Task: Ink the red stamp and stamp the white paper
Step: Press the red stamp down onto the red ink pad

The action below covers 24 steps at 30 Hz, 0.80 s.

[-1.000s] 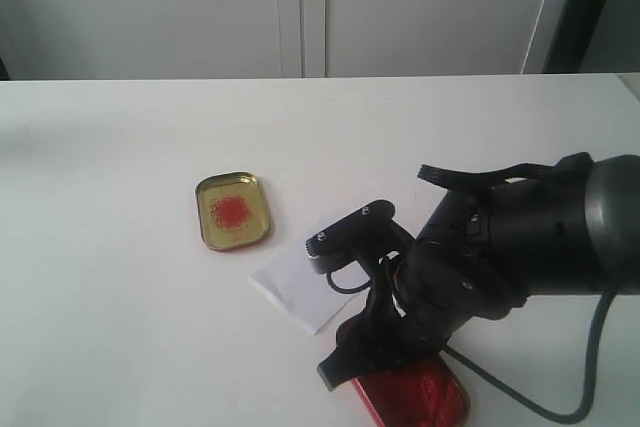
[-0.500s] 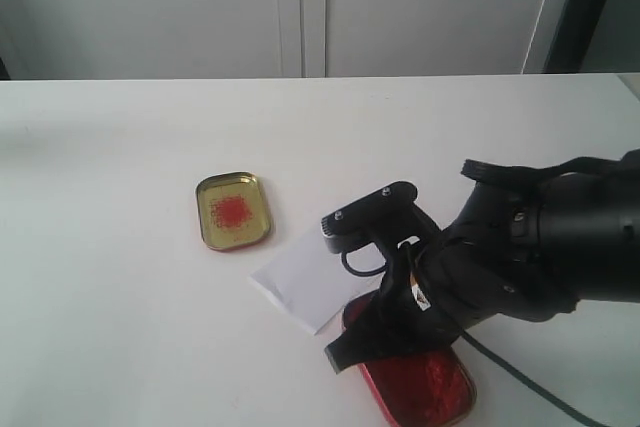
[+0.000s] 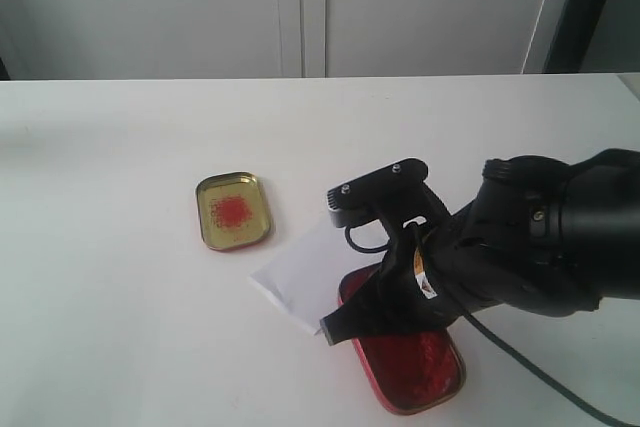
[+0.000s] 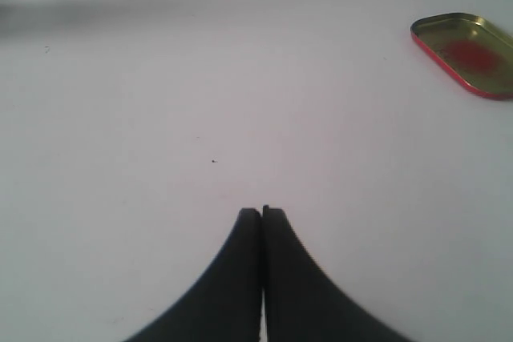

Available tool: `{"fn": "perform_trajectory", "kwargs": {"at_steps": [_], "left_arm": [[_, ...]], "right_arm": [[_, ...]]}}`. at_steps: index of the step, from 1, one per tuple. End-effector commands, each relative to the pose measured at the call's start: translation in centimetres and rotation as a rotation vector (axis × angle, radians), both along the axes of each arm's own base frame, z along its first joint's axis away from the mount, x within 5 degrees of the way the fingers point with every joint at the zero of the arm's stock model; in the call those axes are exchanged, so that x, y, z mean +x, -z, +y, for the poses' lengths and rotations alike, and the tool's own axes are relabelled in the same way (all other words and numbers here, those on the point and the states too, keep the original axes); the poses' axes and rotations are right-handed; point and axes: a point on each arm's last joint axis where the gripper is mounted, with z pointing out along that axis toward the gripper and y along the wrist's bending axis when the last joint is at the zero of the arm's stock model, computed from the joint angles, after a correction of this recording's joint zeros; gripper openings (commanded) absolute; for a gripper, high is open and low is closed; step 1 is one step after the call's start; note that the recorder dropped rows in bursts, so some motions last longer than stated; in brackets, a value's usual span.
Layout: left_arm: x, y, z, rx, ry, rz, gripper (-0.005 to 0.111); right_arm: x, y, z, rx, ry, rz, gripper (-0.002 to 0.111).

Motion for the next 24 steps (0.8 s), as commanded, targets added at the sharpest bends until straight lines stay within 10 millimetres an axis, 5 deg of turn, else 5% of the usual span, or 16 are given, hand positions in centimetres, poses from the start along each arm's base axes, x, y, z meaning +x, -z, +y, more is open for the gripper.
{"fn": "perform_trajectory", "kwargs": {"at_steps": [1, 24], "left_arm": [[-0.01, 0.08, 0.00, -0.002, -0.002, -0.003, 0.000], [-0.01, 0.08, 0.00, -0.002, -0.002, -0.003, 0.000]], "right_arm": [[0.09, -0.45, 0.05, 0.023, -0.004, -0.026, 0.000], [0.76, 0.41, 0.09, 0.062, 0.055, -0.008, 0.000]]}}
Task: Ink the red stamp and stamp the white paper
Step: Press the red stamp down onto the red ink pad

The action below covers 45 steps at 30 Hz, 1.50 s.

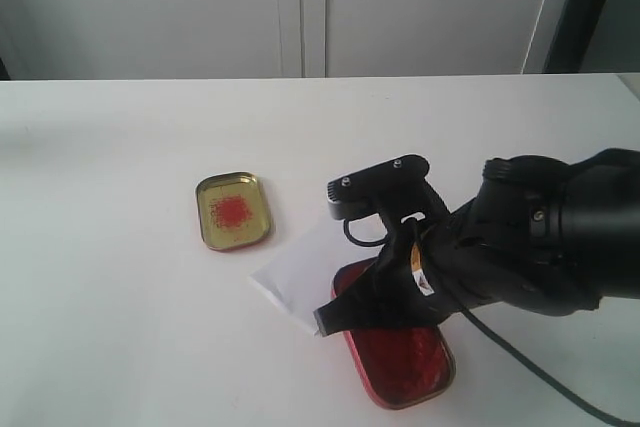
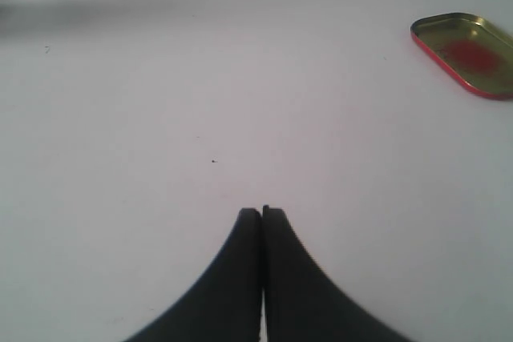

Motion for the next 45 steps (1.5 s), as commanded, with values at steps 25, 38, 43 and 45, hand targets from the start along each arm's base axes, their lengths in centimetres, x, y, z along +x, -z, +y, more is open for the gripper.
{"fn": "perform_trajectory", "kwargs": {"at_steps": [25, 38, 43, 45], "left_arm": [[0.0, 0.1, 0.0, -0.002, -0.002, -0.003, 0.000], [0.0, 0.1, 0.0, -0.002, -0.002, -0.003, 0.000], [0.0, 0.1, 0.0, -0.002, -0.002, -0.003, 0.000], [0.0, 0.1, 0.0, -0.002, -0.002, -0.003, 0.000]], "right_arm": [[1.0, 2.7, 0.9, 0.060, 0.059, 0.047, 0.000], [1.3, 2.8, 0.2, 0.106, 0.178, 0.111, 0.000], [1.3, 2.9, 0.2, 0.119, 0.212, 0.129, 0.000], [1.3, 2.9, 0.1, 0.128, 0.236, 0.137, 0.000]]}}
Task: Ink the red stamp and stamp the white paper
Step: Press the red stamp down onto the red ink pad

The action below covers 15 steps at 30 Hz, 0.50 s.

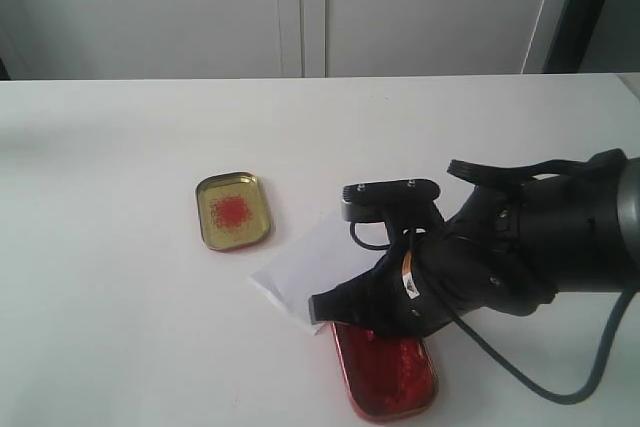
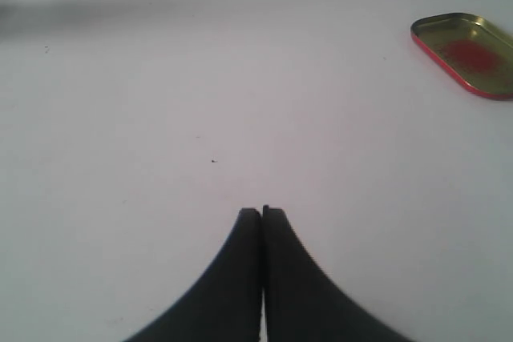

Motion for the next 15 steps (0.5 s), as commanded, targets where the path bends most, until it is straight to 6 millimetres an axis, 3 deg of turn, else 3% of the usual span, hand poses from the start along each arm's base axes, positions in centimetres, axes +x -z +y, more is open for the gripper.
{"fn": "perform_trajectory", "kwargs": {"at_steps": [1, 15], "left_arm": [[-0.01, 0.08, 0.00, -0.002, -0.002, -0.003, 0.000], [-0.01, 0.08, 0.00, -0.002, -0.002, -0.003, 0.000]], "right_arm": [[0.08, -0.02, -0.09, 0.026, 0.057, 0.015, 0.000], [0.80, -0.02, -0.95, 0.067, 0.176, 0.039, 0.000]]}}
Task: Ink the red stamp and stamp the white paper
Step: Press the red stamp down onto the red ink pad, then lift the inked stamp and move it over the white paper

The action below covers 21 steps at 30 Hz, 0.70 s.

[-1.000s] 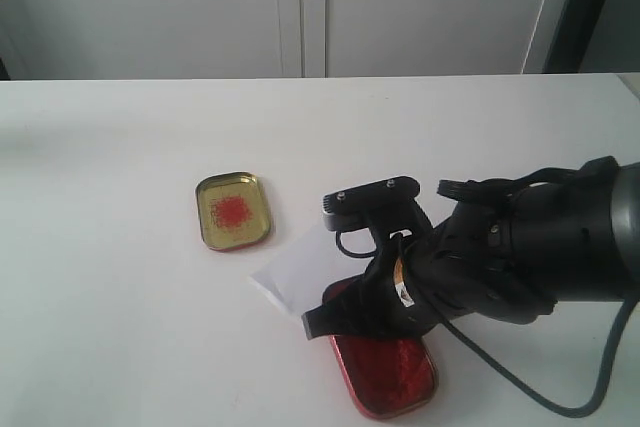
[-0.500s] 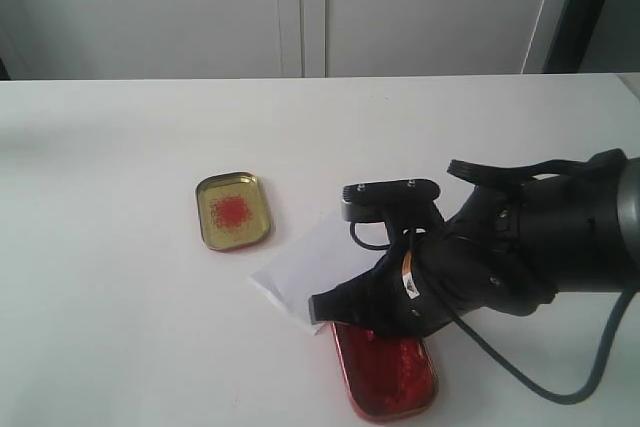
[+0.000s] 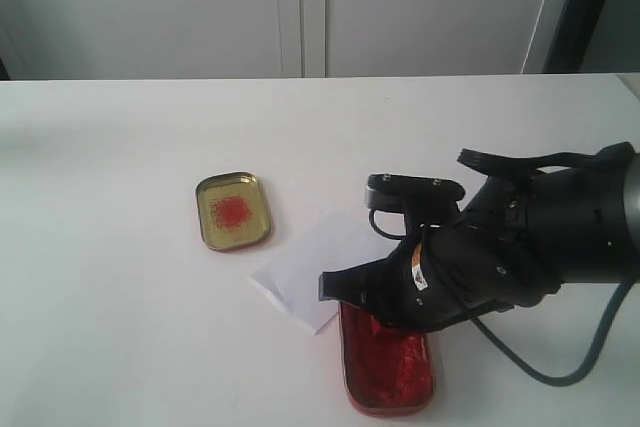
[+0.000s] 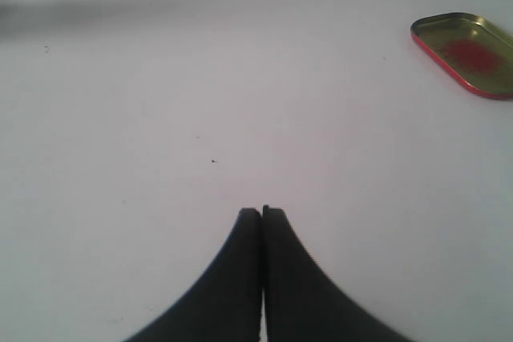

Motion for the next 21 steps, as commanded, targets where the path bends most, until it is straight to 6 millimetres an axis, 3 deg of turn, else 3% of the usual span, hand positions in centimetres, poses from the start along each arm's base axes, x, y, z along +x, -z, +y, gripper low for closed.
{"fn": "perform_trajectory", "kwargs": {"at_steps": [1, 21], "left_arm": [[-0.01, 0.08, 0.00, -0.002, -0.002, -0.003, 0.000], [-0.01, 0.08, 0.00, -0.002, -0.002, -0.003, 0.000]], "right_arm": [[0.22, -0.05, -0.18, 0.011, 0.018, -0.003, 0.000], [0.46, 0.03, -0.68, 0.110, 0.189, 0.086, 0.000]]}}
